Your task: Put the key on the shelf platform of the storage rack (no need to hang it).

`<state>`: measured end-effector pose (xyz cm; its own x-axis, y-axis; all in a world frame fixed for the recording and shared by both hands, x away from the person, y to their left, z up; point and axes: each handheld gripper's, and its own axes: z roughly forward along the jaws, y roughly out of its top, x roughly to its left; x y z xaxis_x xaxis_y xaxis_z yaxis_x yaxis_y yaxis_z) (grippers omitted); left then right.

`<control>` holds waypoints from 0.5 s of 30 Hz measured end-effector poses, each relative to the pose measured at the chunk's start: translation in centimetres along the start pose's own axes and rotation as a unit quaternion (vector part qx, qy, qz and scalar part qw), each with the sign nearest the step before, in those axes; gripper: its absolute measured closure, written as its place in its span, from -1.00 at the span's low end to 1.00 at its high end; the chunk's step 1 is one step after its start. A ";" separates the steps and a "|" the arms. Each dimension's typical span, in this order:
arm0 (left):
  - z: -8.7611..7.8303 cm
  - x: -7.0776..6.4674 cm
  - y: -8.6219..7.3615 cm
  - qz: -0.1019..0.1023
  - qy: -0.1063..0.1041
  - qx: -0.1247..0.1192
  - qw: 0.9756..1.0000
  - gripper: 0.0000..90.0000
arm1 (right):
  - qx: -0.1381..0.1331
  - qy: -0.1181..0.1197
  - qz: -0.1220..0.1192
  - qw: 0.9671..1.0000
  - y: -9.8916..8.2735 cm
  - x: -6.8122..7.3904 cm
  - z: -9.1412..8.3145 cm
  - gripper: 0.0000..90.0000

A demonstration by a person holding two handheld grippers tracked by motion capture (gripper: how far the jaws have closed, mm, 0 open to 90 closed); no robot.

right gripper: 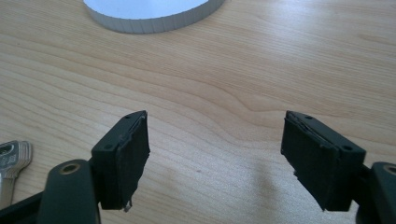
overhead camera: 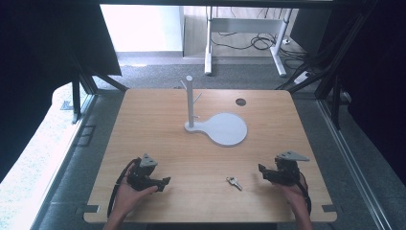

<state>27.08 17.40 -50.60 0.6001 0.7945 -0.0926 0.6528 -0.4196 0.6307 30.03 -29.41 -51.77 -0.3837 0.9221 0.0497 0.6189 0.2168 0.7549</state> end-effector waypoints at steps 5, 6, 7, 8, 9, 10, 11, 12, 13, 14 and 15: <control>-0.1 0.0 0.0 -0.001 0.001 -0.001 1.000 -0.48 | 0.009 -0.009 -0.021 1.000 -0.3 0.1 0.1 -0.39; -0.1 -0.1 0.0 -0.001 0.001 -0.002 1.000 -0.48 | 0.010 -0.009 -0.022 1.000 -0.3 0.2 0.2 -0.39; -0.2 -0.1 0.0 0.001 0.002 -0.003 1.000 -0.48 | 0.010 -0.009 -0.023 1.000 -0.4 0.2 0.2 -0.38; -0.3 -0.1 0.0 0.000 0.001 -0.003 1.000 -0.48 | 0.010 -0.009 -0.023 1.000 -0.4 0.2 0.2 -0.37; -0.3 -0.1 0.0 0.002 0.000 -0.004 1.000 -0.48 | 0.010 -0.009 -0.023 1.000 -0.4 0.2 0.2 -0.36; -0.3 -0.1 0.1 0.001 0.001 -0.005 1.000 -0.48 | 0.009 -0.008 -0.024 1.000 -0.4 0.2 0.2 -0.36; -0.4 -0.1 0.0 0.001 0.001 -0.005 1.000 -0.48 | 0.007 -0.008 -0.023 1.000 -0.3 0.1 0.1 -0.35; -0.4 0.0 0.0 0.001 0.002 -0.006 1.000 -0.48 | 0.007 -0.006 -0.023 1.000 -0.3 0.1 0.0 -0.34; -0.3 0.0 0.0 0.001 0.002 -0.005 1.000 -0.48 | 0.006 -0.007 -0.022 1.000 -0.3 0.0 0.0 -0.34; -0.3 0.0 0.0 -0.001 0.003 -0.004 1.000 -0.48 | 0.006 -0.008 -0.017 1.000 -0.3 -0.2 -0.1 -0.31; -0.3 0.0 0.0 -0.001 0.003 -0.004 1.000 -0.48 | 0.006 -0.008 -0.017 1.000 -0.3 -0.2 -0.1 -0.31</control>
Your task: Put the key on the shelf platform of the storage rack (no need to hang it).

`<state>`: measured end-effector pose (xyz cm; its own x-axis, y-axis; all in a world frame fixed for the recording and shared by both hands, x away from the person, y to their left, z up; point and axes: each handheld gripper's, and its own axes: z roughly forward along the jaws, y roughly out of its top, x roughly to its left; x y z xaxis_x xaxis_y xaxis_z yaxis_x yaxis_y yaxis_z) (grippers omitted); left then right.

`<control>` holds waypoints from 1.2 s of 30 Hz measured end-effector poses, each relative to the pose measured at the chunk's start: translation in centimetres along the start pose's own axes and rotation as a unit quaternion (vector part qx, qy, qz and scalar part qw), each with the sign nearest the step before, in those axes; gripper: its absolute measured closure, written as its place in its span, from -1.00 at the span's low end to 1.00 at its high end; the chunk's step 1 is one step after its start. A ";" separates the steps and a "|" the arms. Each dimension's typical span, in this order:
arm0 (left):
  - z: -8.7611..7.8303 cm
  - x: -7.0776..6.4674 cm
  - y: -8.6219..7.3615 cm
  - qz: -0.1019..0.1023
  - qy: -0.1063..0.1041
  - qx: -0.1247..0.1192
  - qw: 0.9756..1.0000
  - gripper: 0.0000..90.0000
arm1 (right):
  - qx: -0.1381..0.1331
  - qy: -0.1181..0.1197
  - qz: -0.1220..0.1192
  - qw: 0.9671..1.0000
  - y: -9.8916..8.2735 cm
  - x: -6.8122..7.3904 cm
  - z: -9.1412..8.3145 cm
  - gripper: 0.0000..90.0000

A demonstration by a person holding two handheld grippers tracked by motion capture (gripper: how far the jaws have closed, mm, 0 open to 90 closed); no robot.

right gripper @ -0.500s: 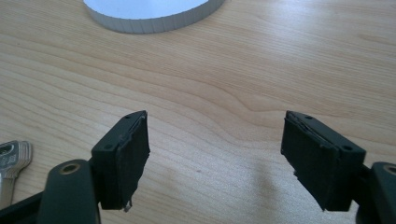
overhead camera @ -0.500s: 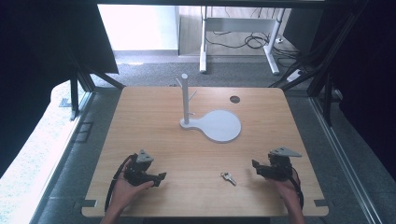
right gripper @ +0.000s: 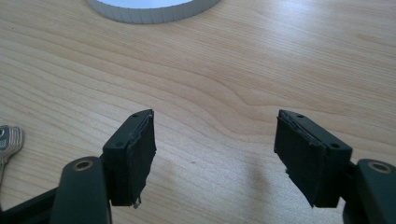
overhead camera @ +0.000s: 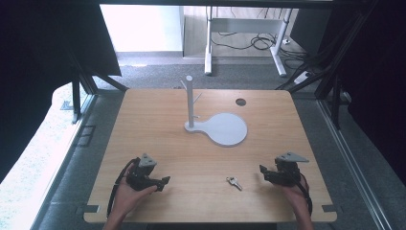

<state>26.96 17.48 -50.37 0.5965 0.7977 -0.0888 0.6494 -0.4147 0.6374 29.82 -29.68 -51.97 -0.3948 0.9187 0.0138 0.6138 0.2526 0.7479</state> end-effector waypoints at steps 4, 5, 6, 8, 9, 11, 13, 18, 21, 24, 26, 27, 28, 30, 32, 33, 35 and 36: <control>0.2 -0.2 0.0 0.003 -0.001 0.003 1.000 -0.48 | 0.001 -0.001 0.000 1.000 -0.1 -0.2 0.0 -0.28; 0.2 -0.2 0.0 0.002 -0.002 0.002 1.000 -0.48 | 0.001 0.001 0.000 1.000 -0.1 -0.2 0.0 -0.27; 0.2 -0.3 0.0 0.003 -0.001 0.002 1.000 -0.48 | 0.001 0.002 -0.001 1.000 -0.1 -0.2 -0.1 -0.25; 0.2 -0.3 0.0 0.004 -0.002 0.002 1.000 -0.48 | 0.000 0.003 -0.003 1.000 -0.1 -0.2 -0.1 -0.24; 0.2 -0.3 0.1 0.005 -0.002 0.002 1.000 -0.48 | 0.000 0.004 -0.003 1.000 -0.1 -0.2 -0.2 -0.23; 0.2 -0.4 0.1 0.006 -0.002 0.002 1.000 -0.48 | -0.001 0.006 0.002 1.000 -0.1 -0.3 -0.4 -0.16; 0.3 -0.4 0.1 0.008 -0.002 0.004 1.000 -0.48 | -0.003 0.008 0.004 1.000 -0.1 -0.5 -0.5 -0.13; 0.3 -0.3 0.0 0.004 -0.001 0.004 1.000 -0.48 | -0.001 0.016 0.003 1.000 -0.1 -0.5 -0.6 -0.09; 0.1 -0.3 0.0 0.004 -0.001 0.002 1.000 -0.48 | 0.003 0.022 0.000 1.000 0.0 -0.4 -0.5 -0.06; 0.0 -0.1 0.0 0.005 -0.001 0.001 1.000 -0.48 | 0.009 0.022 -0.007 1.000 0.0 -0.2 -0.5 -0.01; -0.1 0.0 0.0 0.003 0.001 -0.001 1.000 -0.48 | 0.011 0.021 -0.009 1.000 0.1 -0.1 -0.6 0.00; -0.1 0.1 0.0 0.002 0.001 -0.002 1.000 -0.48 | 0.011 0.021 -0.009 1.000 0.1 -0.2 -0.6 0.00; -0.2 0.1 0.0 0.001 0.002 -0.003 1.000 -0.48 | 0.011 0.022 -0.008 1.000 0.1 -0.2 -0.6 0.01; -0.2 0.1 0.0 0.001 0.002 -0.003 1.000 -0.48 | 0.011 0.023 -0.008 1.000 0.1 -0.2 -0.7 0.02; -0.2 0.1 0.0 0.002 0.003 -0.003 1.000 -0.48 | 0.009 0.032 -0.005 0.999 0.3 -0.2 -0.7 0.02; -0.2 0.1 0.0 0.002 0.003 -0.004 1.000 -0.47 | 0.006 0.040 -0.003 0.999 0.5 0.0 -1.0 0.02; -0.4 0.1 0.0 0.004 0.002 -0.007 1.000 -0.47 | 0.006 0.042 -0.006 0.999 0.7 0.1 -1.1 0.02; -0.5 0.1 0.0 0.002 0.001 -0.009 1.000 -0.47 | 0.008 0.044 -0.010 0.999 0.9 0.2 -1.2 0.02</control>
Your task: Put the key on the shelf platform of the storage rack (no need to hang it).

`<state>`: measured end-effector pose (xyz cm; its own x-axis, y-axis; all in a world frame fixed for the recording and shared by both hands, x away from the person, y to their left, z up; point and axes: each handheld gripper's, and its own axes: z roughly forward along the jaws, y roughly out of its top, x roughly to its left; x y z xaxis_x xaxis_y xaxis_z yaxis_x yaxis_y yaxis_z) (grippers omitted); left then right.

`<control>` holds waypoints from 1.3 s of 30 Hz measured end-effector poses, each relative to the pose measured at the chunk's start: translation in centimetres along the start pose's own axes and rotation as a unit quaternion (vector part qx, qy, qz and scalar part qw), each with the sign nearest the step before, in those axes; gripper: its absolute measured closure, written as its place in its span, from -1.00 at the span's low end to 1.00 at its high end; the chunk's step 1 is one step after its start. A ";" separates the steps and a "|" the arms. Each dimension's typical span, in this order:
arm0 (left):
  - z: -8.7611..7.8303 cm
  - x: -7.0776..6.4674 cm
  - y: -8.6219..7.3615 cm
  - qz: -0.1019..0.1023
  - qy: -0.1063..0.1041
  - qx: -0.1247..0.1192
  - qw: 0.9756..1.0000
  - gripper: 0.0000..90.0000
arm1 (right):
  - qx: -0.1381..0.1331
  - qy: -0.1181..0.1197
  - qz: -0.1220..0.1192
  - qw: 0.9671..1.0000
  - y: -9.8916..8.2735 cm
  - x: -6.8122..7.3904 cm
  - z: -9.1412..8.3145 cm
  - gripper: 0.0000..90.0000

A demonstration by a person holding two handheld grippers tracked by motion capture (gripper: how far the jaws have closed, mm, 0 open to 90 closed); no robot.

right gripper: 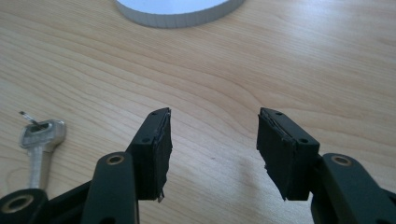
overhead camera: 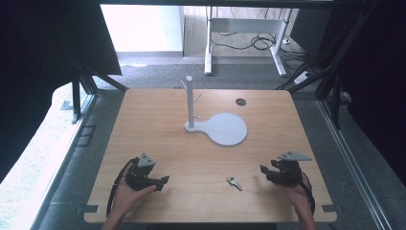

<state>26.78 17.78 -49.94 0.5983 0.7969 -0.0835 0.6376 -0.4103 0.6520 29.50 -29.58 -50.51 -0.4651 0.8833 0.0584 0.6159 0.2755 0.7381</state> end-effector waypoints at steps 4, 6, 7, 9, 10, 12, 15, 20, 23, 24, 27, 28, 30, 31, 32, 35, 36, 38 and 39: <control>-0.1 0.1 -0.1 -0.003 0.004 -0.001 1.000 -0.47 | 0.002 0.011 -0.012 1.000 1.0 0.4 -0.6 0.02; -0.1 0.1 -0.1 -0.003 0.003 0.000 1.000 -0.47 | 0.006 0.016 -0.016 1.000 1.3 0.6 -0.7 0.03; -0.1 0.1 -0.1 -0.002 0.003 0.000 1.000 -0.47 | 0.010 0.017 -0.018 1.000 1.5 0.7 -0.7 0.04; -0.1 0.1 -0.1 0.000 0.002 -0.001 1.000 -0.47 | 0.015 0.023 -0.024 0.999 1.7 0.9 -0.8 0.06; -0.1 0.1 -0.1 -0.001 0.002 -0.001 1.000 -0.47 | 0.023 0.027 -0.034 0.999 2.2 1.4 -0.9 0.07; -0.1 0.1 -0.1 -0.002 0.002 -0.002 1.000 -0.47 | 0.027 0.027 -0.037 0.999 2.4 1.5 -0.9 0.08; -0.2 0.1 -0.1 0.000 0.002 -0.003 1.000 -0.47 | 0.036 0.029 -0.045 0.998 3.0 2.1 -1.1 0.09; -0.3 0.2 0.0 0.000 0.002 -0.004 1.000 -0.47 | 0.048 0.042 -0.082 0.995 4.8 3.8 -1.8 0.10; -0.2 0.1 -0.1 -0.001 0.001 -0.003 1.000 -0.47 | 0.054 0.049 -0.098 0.993 5.7 4.5 -1.8 0.10; -0.2 0.1 0.0 0.001 0.002 -0.002 1.000 -0.47 | 0.054 0.049 -0.098 0.993 5.7 4.5 -1.8 0.10; -0.1 0.0 0.0 0.003 0.000 -0.002 1.000 -0.47 | 0.064 0.058 -0.107 0.991 6.2 5.0 -1.5 0.11; -0.2 0.0 0.0 0.002 0.000 -0.002 1.000 -0.47 | 0.070 0.065 -0.111 0.989 6.5 5.4 -1.3 0.10; -0.1 0.1 -0.1 0.001 0.000 -0.002 1.000 -0.47 | 0.071 0.070 -0.114 0.988 6.7 5.6 -1.2 0.11; -0.1 0.1 -0.1 -0.001 0.000 -0.001 1.000 -0.47 | 0.072 0.081 -0.113 0.988 6.8 5.7 -1.2 0.10; -0.1 0.1 -0.1 -0.001 0.000 -0.001 1.000 -0.47 | 0.072 0.091 -0.114 0.987 7.0 5.9 -1.1 0.10; -0.2 0.2 -0.1 -0.001 0.000 0.000 1.000 -0.47 | 0.077 0.097 -0.125 0.985 7.5 6.6 -1.0 0.10; -0.2 0.2 -0.1 0.000 0.000 -0.001 1.000 -0.47 | 0.079 0.097 -0.128 0.984 7.7 6.8 -0.9 0.10; -0.2 0.1 -0.1 -0.001 0.000 -0.001 1.000 -0.47 | 0.084 0.099 -0.135 0.982 7.8 7.1 -0.6 0.10; -0.2 0.1 -0.1 -0.001 0.000 -0.001 1.000 -0.47 | 0.087 0.099 -0.139 0.981 7.9 7.3 -0.4 0.10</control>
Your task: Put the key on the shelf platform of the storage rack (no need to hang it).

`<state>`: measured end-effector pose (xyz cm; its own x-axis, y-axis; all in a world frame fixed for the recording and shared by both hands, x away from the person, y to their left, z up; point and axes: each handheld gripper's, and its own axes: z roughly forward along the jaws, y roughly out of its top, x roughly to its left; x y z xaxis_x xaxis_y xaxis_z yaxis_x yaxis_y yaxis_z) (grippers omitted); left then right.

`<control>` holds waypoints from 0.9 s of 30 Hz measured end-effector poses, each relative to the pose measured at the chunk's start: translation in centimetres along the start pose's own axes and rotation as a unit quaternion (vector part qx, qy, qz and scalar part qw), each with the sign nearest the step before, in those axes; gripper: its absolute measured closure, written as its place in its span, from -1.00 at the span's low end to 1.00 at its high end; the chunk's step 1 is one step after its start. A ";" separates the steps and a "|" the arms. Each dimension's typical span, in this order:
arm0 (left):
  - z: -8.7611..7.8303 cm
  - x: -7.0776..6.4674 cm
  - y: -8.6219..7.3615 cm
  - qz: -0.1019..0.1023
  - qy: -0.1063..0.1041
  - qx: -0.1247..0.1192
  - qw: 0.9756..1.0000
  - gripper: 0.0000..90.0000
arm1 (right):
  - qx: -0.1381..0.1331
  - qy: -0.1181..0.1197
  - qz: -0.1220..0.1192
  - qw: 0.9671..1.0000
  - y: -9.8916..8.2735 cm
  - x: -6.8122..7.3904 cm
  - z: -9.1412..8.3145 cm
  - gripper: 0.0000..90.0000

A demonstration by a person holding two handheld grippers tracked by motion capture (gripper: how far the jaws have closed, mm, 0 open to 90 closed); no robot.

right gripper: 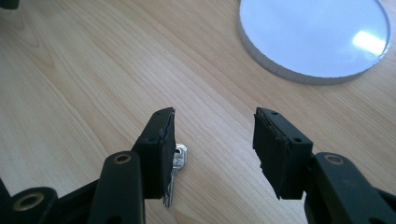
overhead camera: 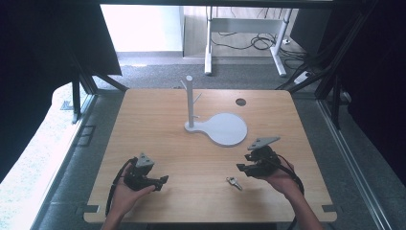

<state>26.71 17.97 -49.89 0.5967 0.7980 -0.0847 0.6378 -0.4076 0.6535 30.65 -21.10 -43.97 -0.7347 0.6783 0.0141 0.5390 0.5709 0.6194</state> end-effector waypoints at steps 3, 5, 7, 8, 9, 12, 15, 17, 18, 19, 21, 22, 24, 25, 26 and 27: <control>0.1 0.0 0.0 0.000 0.000 0.001 1.000 -0.47 | 0.011 -0.002 -0.011 1.000 0.3 0.5 0.6 0.10; 0.1 0.0 0.0 -0.001 -0.001 0.001 1.000 -0.47 | 0.021 -0.001 -0.018 1.000 0.5 0.8 1.2 0.09; 0.0 0.1 0.0 0.003 -0.001 0.000 1.000 -0.47 | 0.023 0.000 -0.020 1.000 0.6 0.9 1.4 0.09; 0.0 0.1 0.0 0.002 -0.001 0.000 1.000 -0.47 | 0.027 0.001 -0.022 0.999 0.7 1.0 1.7 0.09; 0.0 0.1 0.0 0.002 -0.001 0.000 1.000 -0.47 | 0.027 0.001 -0.022 0.999 0.7 1.0 1.7 0.09; 0.0 0.1 0.0 0.001 -0.001 0.000 1.000 -0.47 | 0.036 0.005 -0.027 0.999 0.9 1.3 2.2 0.09; 0.0 0.1 0.0 0.002 -0.001 0.000 1.000 -0.47 | 0.039 0.015 -0.030 0.999 1.1 1.7 2.5 0.09; -0.1 0.1 0.0 0.003 0.000 0.000 1.000 -0.47 | 0.043 0.014 -0.031 0.999 1.1 1.9 2.6 0.09; -0.1 0.0 0.0 0.004 -0.001 0.000 1.000 -0.47 | 0.043 0.016 -0.033 0.998 1.1 2.0 2.7 0.09; -0.1 0.0 0.0 0.002 -0.001 0.000 1.000 -0.47 | 0.046 0.016 -0.033 0.998 1.1 2.1 2.9 0.09; -0.2 0.0 0.0 0.001 -0.001 -0.001 1.000 -0.47 | 0.053 0.017 -0.036 0.998 1.1 2.3 3.3 0.09; -0.2 0.0 0.0 0.001 -0.001 -0.001 1.000 -0.47 | 0.054 0.019 -0.038 0.998 1.1 2.3 3.5 0.09; -0.1 0.1 0.0 0.002 0.000 0.000 1.000 -0.47 | 0.064 0.027 -0.040 0.997 1.1 2.7 4.0 0.09; -0.1 0.1 0.0 0.002 0.000 0.000 1.000 -0.47 | 0.064 0.027 -0.040 0.997 1.1 2.7 4.0 0.09; -0.1 0.1 0.0 0.001 0.000 0.000 1.000 -0.47 | 0.072 0.030 -0.044 0.996 1.1 2.8 4.4 0.09; -0.1 0.1 0.0 0.002 0.000 0.001 1.000 -0.47 | 0.075 0.032 -0.044 0.996 1.1 2.9 4.6 0.09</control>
<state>26.71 18.13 -49.83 0.5990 0.7964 -0.0830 0.6364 -0.4107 0.6529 31.03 -16.36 -46.88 -0.8037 0.5948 0.0179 0.5236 0.6927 0.4960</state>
